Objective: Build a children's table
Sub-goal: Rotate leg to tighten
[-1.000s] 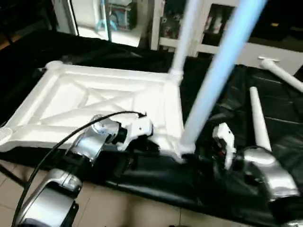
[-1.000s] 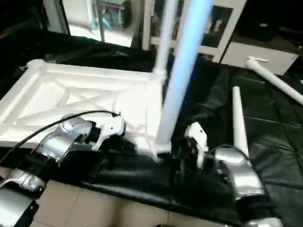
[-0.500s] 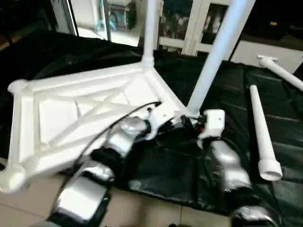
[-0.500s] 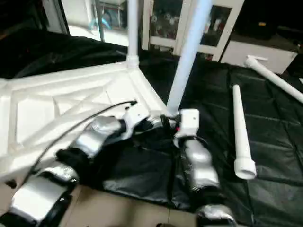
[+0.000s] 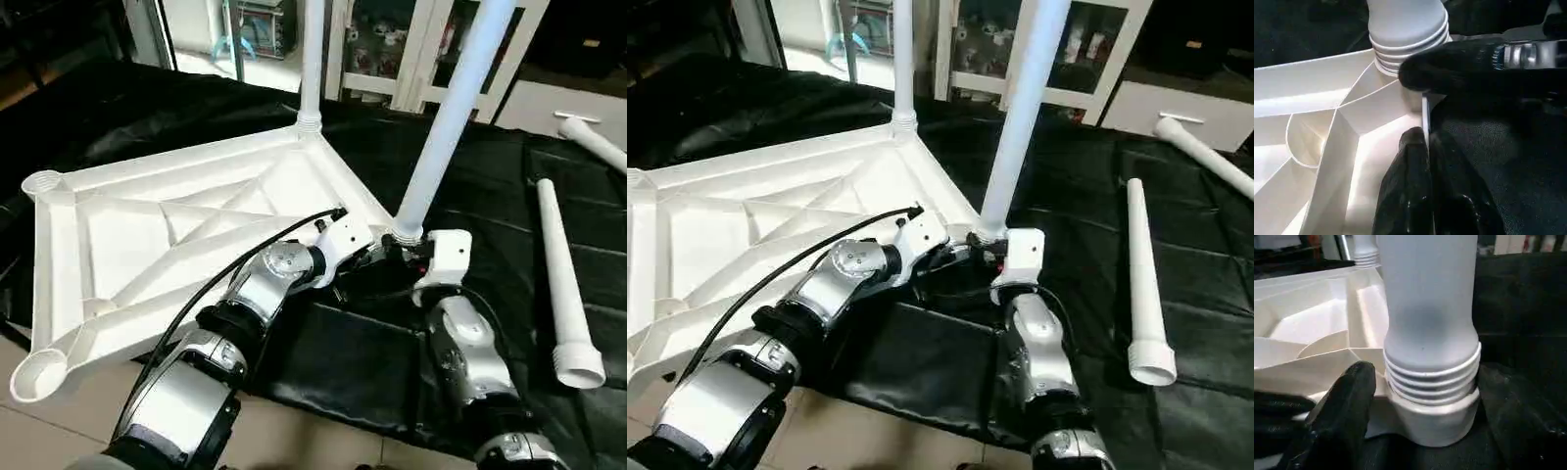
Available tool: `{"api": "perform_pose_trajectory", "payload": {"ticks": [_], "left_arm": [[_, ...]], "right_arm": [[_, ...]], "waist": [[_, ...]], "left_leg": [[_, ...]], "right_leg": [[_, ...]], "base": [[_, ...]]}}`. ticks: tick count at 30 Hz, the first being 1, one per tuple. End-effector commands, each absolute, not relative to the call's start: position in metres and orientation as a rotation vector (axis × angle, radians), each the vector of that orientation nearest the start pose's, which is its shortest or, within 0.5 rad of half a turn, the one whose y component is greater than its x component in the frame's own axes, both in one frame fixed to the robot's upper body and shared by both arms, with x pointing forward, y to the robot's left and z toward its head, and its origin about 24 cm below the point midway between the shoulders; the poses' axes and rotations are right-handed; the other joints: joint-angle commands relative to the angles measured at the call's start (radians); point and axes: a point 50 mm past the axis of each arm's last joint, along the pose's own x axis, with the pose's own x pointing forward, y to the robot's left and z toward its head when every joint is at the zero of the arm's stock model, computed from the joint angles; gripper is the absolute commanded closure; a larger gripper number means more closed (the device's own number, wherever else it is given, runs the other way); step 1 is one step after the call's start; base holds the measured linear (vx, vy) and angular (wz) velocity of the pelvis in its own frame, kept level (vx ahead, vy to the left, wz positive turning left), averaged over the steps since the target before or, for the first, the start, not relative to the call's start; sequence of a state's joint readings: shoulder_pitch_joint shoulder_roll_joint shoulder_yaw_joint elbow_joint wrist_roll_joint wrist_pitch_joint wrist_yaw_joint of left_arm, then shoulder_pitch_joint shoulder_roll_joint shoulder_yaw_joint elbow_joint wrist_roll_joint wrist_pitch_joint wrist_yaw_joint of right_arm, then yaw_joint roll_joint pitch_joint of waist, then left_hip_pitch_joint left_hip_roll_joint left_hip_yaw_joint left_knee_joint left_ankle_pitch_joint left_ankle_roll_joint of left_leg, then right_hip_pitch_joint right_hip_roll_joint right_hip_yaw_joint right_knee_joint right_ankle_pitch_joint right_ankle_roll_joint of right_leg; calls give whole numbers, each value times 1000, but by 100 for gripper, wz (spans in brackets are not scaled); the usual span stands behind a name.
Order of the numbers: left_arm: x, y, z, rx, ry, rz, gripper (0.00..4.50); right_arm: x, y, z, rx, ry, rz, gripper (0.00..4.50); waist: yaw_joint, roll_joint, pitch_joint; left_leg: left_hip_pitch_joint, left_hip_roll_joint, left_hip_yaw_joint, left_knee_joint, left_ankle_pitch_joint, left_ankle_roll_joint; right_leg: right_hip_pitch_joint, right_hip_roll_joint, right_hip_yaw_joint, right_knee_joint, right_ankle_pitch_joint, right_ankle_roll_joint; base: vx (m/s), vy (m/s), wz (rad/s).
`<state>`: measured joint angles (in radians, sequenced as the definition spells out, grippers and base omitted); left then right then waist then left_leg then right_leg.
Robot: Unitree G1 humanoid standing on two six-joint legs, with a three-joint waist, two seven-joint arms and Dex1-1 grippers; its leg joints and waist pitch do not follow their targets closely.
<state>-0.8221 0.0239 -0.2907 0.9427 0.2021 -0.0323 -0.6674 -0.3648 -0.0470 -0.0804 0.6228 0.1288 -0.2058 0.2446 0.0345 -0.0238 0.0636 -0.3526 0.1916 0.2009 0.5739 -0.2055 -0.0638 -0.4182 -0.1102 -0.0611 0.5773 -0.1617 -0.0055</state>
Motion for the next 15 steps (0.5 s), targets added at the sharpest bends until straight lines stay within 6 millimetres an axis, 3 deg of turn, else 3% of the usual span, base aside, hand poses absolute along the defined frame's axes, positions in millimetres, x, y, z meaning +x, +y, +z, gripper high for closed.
{"api": "perform_pose_trajectory", "payload": {"ticks": [1, 5, 6, 10, 15], "left_arm": [[335, 32, 37, 491, 303, -1132, 450], [329, 43, 32, 523, 337, -1221, 450], [321, 53, 26, 550, 391, -1322, 450], [306, 70, 19, 568, 472, -1484, 450], [294, 82, 18, 554, 512, -1607, 450]], "right_arm": [[317, -140, 43, 72, -66, 291, 77], [312, -160, 49, 29, -69, 334, 68], [306, -171, 50, -20, -30, 452, 50], [294, -187, 50, -107, 52, 663, 31], [284, -197, 55, -118, 109, 817, 31]], "waist": [[0, -17, -53], [2, -15, -51], [3, -9, -52], [9, -13, -53], [9, -15, -53]], "left_leg": [[-4, 33, -11, -67, -162, 123], [-3, 36, -11, -68, -158, 139], [3, 36, -9, -67, -164, 135], [0, 40, -7, -64, -160, 152], [0, 43, -9, -66, -171, 141]], "right_leg": [[48, -35, 36, -61, -204, -207], [50, -35, 36, -60, -186, -213], [46, -33, 37, -60, -188, -219], [51, -33, 39, -52, -131, -253], [52, -36, 38, -52, -155, -259]], "base": [[0, 0, 0], [0, 0, 0], [0, 0, 0], [0, 0, 0], [0, 0, 0]]}}
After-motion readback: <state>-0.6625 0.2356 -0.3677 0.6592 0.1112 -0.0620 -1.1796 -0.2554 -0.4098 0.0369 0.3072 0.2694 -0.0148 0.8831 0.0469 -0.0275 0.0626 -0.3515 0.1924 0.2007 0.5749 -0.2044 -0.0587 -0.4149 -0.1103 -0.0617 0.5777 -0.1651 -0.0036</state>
